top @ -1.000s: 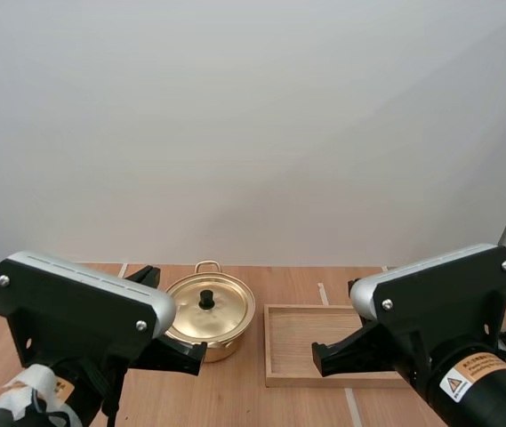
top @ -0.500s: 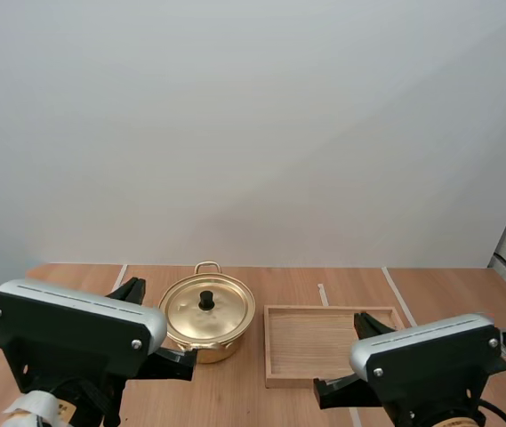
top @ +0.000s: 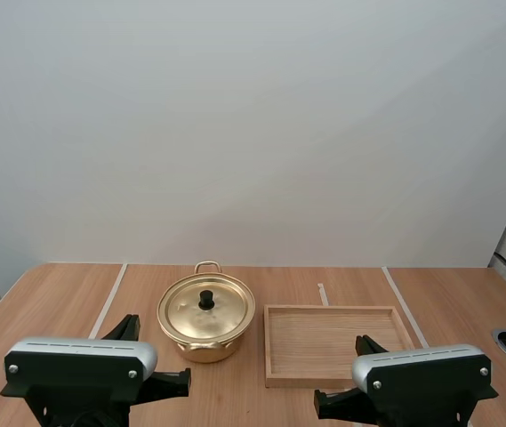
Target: Open the lid, put the grape in the pot, and close it
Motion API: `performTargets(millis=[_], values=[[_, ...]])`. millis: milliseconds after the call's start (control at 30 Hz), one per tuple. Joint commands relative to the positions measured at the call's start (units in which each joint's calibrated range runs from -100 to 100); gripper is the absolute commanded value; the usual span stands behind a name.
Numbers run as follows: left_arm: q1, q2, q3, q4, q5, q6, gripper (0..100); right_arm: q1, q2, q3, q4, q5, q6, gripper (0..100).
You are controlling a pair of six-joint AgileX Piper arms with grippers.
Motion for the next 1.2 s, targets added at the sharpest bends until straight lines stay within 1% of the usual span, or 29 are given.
performTargets(millis=[0,133,167,300,333,400,467,533,633,733,933,1033,1167], values=[[-0.12,-0.3,0.1,-1.0,4.2,-0.8,0,-0.8,-0.4,0.0,1.7,5.8,-0.1,0],[-0.12,-0.5,0.1,-1.0,7.2,-1.3,0,-0.9,-0.4,0.0,1.1,13.2,-0.1,0],[-0.12,-1.0,0.1,-0.1,7.4,-1.3,0,-0.9,-0.4,0.0,0.7,13.7,-0.1,0],[-0.27,-1.6,0.1,11.8,3.9,-2.0,0,-0.9,-0.4,0.0,-1.4,13.7,-0.1,0],[-0.56,-1.6,0.1,13.6,4.2,-3.7,0,-0.9,-0.4,0.0,-1.4,13.7,-0.1,0],[-1.14,-1.6,0.1,14.2,9.2,-9.0,0,-0.9,-0.4,0.0,-1.4,13.7,-0.1,0],[-1.18,-1.7,0.1,14.8,14.4,-13.0,0,-0.9,-0.4,0.0,-1.4,13.7,-0.1,0],[-0.83,-2.3,0.1,17.3,17.8,-16.4,0,-0.9,-0.4,0.0,-1.4,13.7,-0.1,0],[-0.83,-3.1,0.1,20.3,18.7,-21.4,0,-0.9,-0.4,0.0,-1.4,13.7,-0.1,0],[-0.83,-3.1,0.1,20.3,19.2,-23.3,0,-0.9,-0.4,0.0,-1.4,14.1,0.0,0],[-0.83,-3.1,0.1,20.4,19.6,-23.2,0,-0.9,-0.4,0.0,-1.4,14.5,0.0,0],[-0.83,-3.1,0.1,20.4,17.2,-23.3,0,-0.9,-0.4,0.0,-1.1,14.6,0.0,0],[-0.83,-3.1,0.1,20.4,16.8,-23.3,0,-0.9,-0.4,0.0,-1.1,14.6,0.0,0]])
